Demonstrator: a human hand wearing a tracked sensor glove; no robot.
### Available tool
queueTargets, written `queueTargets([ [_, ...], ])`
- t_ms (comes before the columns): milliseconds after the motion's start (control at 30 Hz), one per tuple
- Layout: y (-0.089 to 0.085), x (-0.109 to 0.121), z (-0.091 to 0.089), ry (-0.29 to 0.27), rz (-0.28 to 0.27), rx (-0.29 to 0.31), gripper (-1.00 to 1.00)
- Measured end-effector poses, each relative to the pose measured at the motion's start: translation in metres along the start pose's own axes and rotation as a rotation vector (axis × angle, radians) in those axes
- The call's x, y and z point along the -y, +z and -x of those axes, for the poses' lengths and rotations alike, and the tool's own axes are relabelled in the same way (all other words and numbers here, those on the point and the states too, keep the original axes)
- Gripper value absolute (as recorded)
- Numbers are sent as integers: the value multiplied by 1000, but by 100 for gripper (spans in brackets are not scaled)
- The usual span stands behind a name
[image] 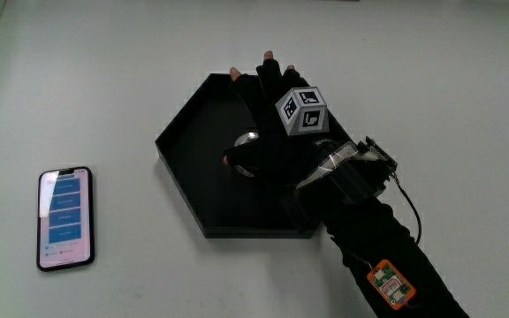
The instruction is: Pick paper clip from plate
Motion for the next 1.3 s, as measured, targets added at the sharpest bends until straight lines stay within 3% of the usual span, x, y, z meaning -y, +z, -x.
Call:
queueTargets([
  [167,-9,-3,5,14,48,13,0],
  [633,-41,-27,5,-69,306,143,0],
  [700,-45,-27,4,-48,265,140,0],
  [733,-50,-28,3,-57,285,151,14],
  [800,-52,-27,-1,-68,202,80,43],
  [867,-51,-28,1,-52,177,101,71],
  [933,-48,-30,2,-41,220,91,100],
  [1000,-50,-32,0,-55,226,84,100],
  [1300,-50,-31,3,-21,248,75,100],
])
